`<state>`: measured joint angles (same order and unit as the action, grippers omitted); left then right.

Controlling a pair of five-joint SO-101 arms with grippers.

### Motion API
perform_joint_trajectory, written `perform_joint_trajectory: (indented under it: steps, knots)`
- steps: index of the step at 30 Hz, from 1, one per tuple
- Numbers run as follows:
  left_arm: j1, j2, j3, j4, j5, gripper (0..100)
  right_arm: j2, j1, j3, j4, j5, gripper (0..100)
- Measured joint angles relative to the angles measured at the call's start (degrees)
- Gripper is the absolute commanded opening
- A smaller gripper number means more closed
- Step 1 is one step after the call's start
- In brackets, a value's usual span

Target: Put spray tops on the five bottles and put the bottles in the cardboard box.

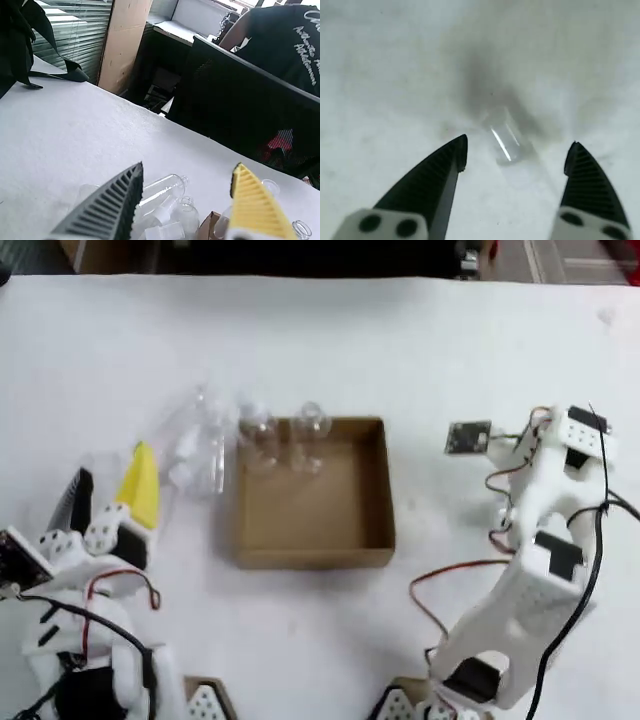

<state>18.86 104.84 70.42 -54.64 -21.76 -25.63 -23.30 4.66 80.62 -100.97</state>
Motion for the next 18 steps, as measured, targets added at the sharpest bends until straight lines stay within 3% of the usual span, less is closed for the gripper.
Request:
perform_joint_trajectory:
  steps: [7,15,18]
  knots:
    - [0.00,0.00,0.00,0.00,0.00,27,-4.57,0.26,3.60,-0.09,0.00,9.8]
    - [0.00,0.00,0.00,0.00,0.00,27,-8.09,1.14,5.98,-0.26,0.00,7.4]
    - [0.00,0.00,0.00,0.00,0.00,27,-8.00,1.58,7.12,-0.26,3.69,2.4]
